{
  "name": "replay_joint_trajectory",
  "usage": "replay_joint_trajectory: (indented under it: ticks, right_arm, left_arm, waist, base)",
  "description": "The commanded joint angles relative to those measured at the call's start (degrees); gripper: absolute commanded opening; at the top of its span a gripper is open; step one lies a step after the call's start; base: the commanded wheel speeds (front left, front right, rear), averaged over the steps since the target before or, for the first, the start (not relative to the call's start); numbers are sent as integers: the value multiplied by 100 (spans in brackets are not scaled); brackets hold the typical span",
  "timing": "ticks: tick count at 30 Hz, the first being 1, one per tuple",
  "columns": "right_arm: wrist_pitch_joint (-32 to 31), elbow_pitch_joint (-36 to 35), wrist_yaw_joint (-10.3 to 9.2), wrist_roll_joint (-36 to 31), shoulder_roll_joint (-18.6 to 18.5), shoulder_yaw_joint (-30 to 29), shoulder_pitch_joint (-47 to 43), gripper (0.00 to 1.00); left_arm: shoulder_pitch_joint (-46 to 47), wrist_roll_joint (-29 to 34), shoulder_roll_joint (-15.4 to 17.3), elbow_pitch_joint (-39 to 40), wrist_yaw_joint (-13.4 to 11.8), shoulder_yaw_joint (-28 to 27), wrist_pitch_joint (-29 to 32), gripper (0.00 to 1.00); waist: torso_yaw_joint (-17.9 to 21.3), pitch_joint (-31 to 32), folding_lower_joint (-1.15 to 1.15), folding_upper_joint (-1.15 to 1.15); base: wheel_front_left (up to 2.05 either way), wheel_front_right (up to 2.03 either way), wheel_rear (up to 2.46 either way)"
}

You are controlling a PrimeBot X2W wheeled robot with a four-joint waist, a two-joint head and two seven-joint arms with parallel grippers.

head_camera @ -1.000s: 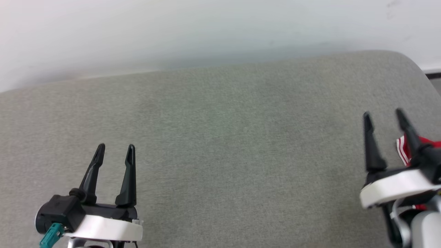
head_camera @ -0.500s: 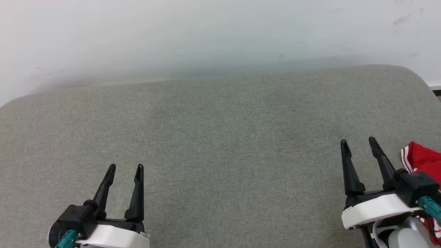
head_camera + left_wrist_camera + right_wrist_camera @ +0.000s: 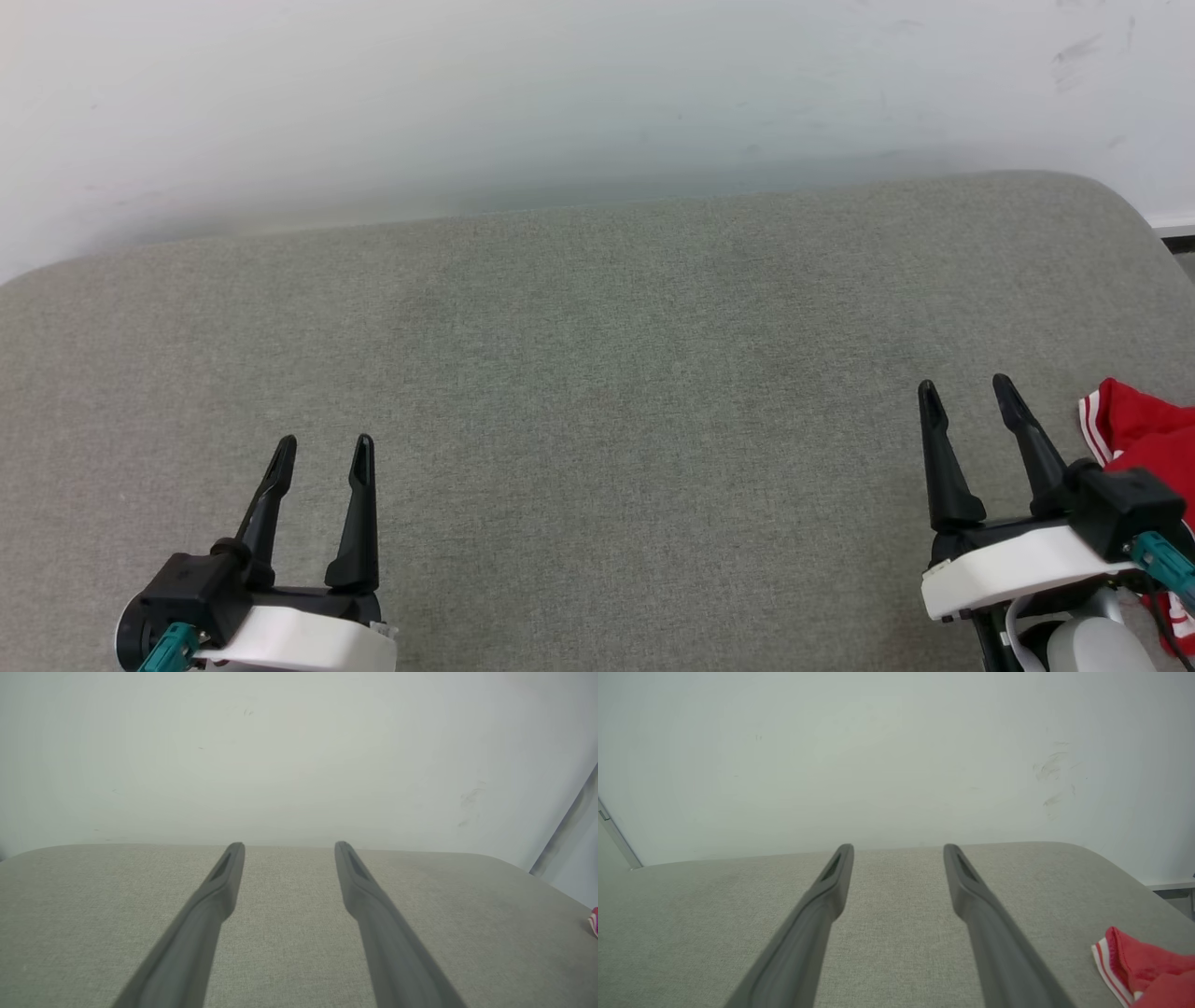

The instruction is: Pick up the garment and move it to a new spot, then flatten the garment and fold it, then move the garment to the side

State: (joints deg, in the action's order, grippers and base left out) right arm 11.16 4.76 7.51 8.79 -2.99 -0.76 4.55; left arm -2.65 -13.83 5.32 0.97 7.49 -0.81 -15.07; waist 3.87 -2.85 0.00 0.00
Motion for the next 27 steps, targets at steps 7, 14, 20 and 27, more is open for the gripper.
replay_joint_trajectory:
  ticks: [7,14,20,27]
  right_arm:
    - [23,53,0,25,0,30,-2,0]
    - [-72,212,0,564,-16,31,-90,0]
    - [-189,278,0,1262,-48,15,-59,0]
    - [-299,334,0,1903,-71,-2,-32,0]
  left_arm:
    - [-3,-57,-16,-1,0,-15,1,0]
    - [-35,-566,-45,-202,-8,18,118,0]
    - [53,-1223,-27,-322,-8,5,262,0]
    - [138,-1826,-16,-437,-5,-7,397,0]
  waist:
    - [11,-6,0,0]
    - [-3,3,0,0]
    - [-22,17,0,0]
    - [-41,30,0,0]
  base:
    - [0,0,0]
    - [0,0,0]
    - [0,0,0]
    - [0,0,0]
